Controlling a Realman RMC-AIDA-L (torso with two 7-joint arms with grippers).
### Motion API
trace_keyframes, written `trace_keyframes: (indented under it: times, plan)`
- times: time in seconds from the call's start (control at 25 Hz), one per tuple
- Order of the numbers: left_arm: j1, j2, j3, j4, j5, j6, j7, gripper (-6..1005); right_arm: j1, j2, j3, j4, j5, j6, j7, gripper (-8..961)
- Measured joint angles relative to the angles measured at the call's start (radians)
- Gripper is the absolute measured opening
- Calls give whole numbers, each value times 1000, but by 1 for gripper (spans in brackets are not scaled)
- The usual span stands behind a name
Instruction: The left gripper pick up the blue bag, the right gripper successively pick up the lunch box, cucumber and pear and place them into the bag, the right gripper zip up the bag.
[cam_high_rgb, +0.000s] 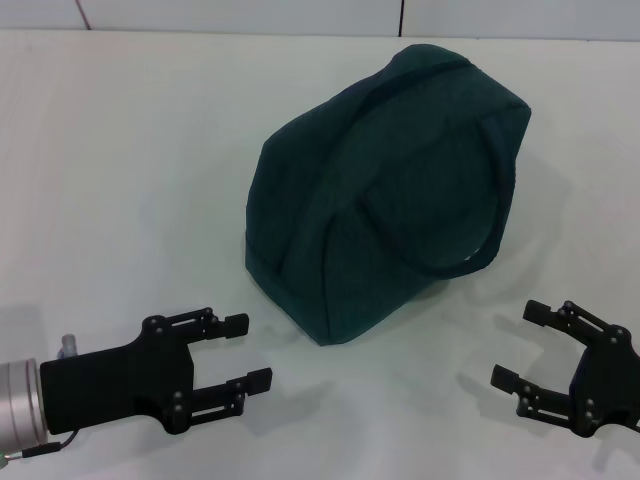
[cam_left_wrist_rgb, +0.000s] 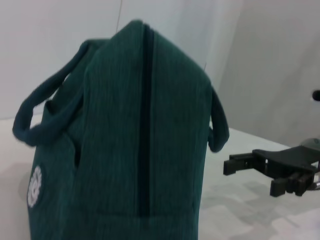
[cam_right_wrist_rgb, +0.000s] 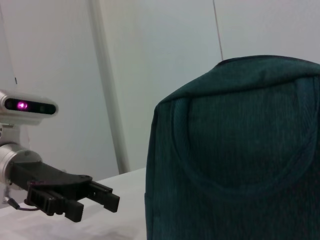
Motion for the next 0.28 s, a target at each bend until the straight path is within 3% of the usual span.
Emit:
trace_keyframes:
  times: [0.28]
  plan:
    - [-4,-2,-47,-26,-3,2,48,684,-1,0,0,-1,0,-1,0,885]
